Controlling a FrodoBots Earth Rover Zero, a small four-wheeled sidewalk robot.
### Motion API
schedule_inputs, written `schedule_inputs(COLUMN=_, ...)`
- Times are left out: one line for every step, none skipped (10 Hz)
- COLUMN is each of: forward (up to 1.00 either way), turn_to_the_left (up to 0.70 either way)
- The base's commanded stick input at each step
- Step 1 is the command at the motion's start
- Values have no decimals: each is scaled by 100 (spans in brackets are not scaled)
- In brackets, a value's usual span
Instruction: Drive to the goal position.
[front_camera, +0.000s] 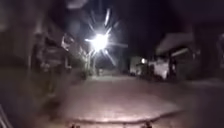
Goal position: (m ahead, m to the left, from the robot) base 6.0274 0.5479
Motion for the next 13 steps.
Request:
schedule_inputs(forward=85, turn_to_the_left=0)
schedule_inputs(forward=85, turn_to_the_left=0)
schedule_inputs(forward=85, turn_to_the_left=0)
schedule_inputs(forward=85, turn_to_the_left=0)
schedule_inputs(forward=85, turn_to_the_left=0)
schedule_inputs(forward=85, turn_to_the_left=0)
schedule_inputs(forward=85, turn_to_the_left=0)
schedule_inputs(forward=85, turn_to_the_left=0)
schedule_inputs(forward=85, turn_to_the_left=0)
schedule_inputs(forward=85, turn_to_the_left=0)
schedule_inputs(forward=85, turn_to_the_left=0)
schedule_inputs(forward=85, turn_to_the_left=0)
schedule_inputs(forward=85, turn_to_the_left=0)
